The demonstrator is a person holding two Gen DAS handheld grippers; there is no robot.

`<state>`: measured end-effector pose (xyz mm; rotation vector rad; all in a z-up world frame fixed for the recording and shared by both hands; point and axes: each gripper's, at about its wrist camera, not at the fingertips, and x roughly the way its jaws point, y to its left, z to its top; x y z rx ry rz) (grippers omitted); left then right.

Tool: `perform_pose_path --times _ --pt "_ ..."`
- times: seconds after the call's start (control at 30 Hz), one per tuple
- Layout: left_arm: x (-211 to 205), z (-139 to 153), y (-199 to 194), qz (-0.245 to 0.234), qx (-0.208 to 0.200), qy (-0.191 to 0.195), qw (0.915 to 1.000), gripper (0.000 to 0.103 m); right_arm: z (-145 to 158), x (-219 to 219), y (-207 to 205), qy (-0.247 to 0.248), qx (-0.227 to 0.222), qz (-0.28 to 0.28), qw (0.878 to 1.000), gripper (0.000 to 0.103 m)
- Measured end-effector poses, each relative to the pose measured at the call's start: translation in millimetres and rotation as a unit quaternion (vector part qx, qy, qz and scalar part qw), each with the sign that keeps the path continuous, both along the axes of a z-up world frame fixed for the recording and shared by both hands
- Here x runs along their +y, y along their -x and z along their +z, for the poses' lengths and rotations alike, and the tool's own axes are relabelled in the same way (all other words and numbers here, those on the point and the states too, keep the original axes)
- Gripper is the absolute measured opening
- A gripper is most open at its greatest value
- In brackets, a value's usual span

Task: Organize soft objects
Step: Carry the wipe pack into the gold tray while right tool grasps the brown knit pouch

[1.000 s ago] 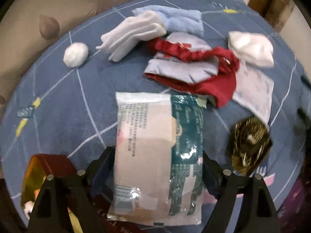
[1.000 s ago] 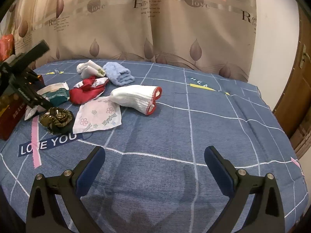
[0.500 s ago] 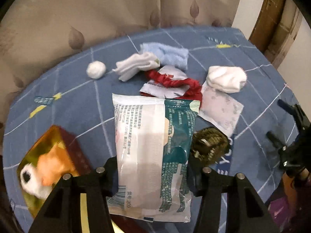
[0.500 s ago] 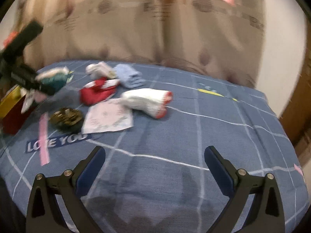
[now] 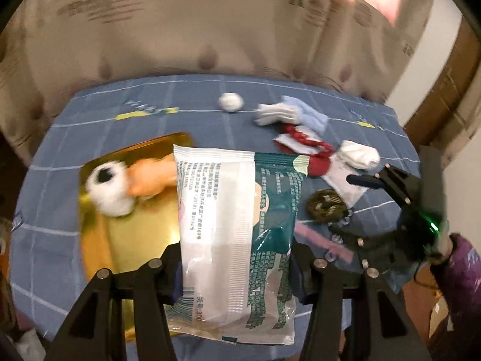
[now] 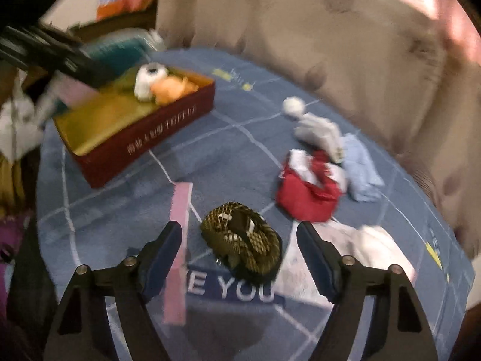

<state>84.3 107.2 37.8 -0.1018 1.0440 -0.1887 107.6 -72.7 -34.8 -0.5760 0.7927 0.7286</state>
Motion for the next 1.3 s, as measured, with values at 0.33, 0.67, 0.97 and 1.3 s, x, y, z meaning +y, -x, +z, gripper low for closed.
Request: perform_pose_path --times 0.33,0.67,0.97,1.3 --pt "64 -11 24 0.061 0.019 -0.006 0.9979 0.055 -31 17 -39 0.058 0.089 0.019 0.994 0.045" --pt "76 -41 9 0.073 0.032 -0.025 0.9965 0.055 -9 1 -42 -0.018 0.114 -0.047 0.992 0.019" --pt "83 -53 -2 0.084 0.032 -0.031 0.9954 0.055 32 -44 5 -0.147 0.076 -0.135 0.977 0.019" --pt "90 -65 -15 0.099 0.023 -0.08 0.9916 0.056 58 -85 44 -0.218 0.055 -0.197 0.954 0.019"
